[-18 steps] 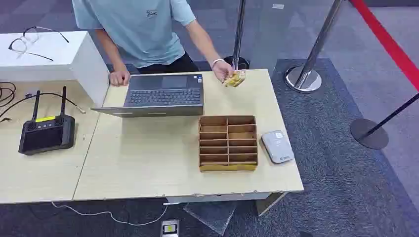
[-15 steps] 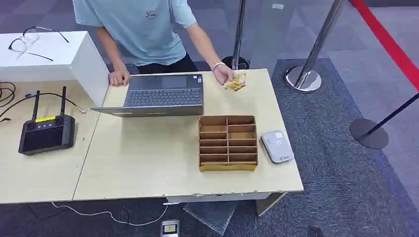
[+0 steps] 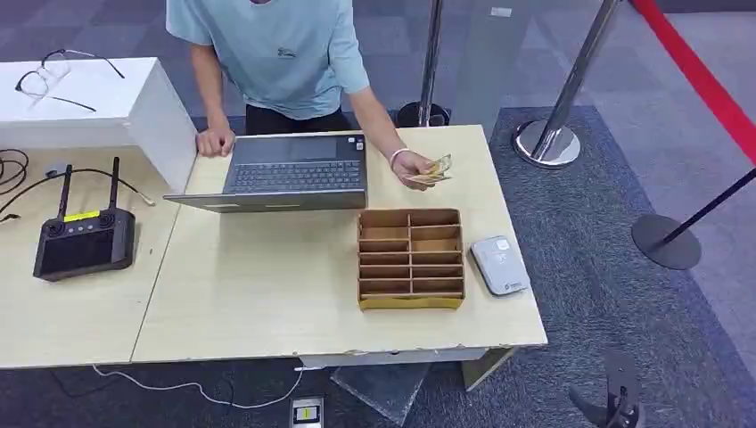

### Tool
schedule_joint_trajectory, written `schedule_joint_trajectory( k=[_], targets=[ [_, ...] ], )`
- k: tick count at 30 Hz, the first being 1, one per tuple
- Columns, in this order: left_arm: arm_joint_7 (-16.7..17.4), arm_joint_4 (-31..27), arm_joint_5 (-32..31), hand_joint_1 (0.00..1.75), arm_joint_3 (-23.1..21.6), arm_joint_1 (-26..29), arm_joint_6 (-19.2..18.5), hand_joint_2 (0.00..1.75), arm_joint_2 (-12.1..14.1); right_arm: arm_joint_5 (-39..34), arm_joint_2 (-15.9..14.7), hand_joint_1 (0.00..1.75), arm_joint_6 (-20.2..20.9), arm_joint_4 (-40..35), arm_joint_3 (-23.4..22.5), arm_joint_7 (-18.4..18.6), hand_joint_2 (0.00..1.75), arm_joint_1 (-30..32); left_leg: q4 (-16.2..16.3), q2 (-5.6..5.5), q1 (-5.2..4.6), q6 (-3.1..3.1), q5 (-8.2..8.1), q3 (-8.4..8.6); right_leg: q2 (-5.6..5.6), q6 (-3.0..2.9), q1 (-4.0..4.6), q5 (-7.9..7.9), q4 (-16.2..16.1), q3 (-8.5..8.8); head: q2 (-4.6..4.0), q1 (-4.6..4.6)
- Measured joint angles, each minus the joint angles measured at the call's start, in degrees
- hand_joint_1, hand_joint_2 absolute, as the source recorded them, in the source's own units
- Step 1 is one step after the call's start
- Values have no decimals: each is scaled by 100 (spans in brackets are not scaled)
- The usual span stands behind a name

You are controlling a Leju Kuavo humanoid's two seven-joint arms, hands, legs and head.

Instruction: Pass the card to the sensor for recognition and then transmit it.

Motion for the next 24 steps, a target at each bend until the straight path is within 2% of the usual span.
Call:
schedule_joint_trajectory(
  k=[16,17,24],
  targets=[
    [-135,46,192,0,-282,-35,144,175,13,2175,-26,0,-85,-1997,-1316,701,175,445,-1,-1,1,0,0,2,0,0,1,0,1,4,0,-2],
    [-153,46,205,0,-291,-35,151,0,13,2320,-26,0,-92,-2125,-1399,754,175,476,0,-1,1,0,0,2,0,0,1,0,1,4,0,0],
    [-218,63,258,0,-313,-34,177,0,13,3455,-61,0,-111,-2935,-2033,1248,175,695,0,0,0,0,0,5,0,0,0,0,1,3,0,-2]
  ],
)
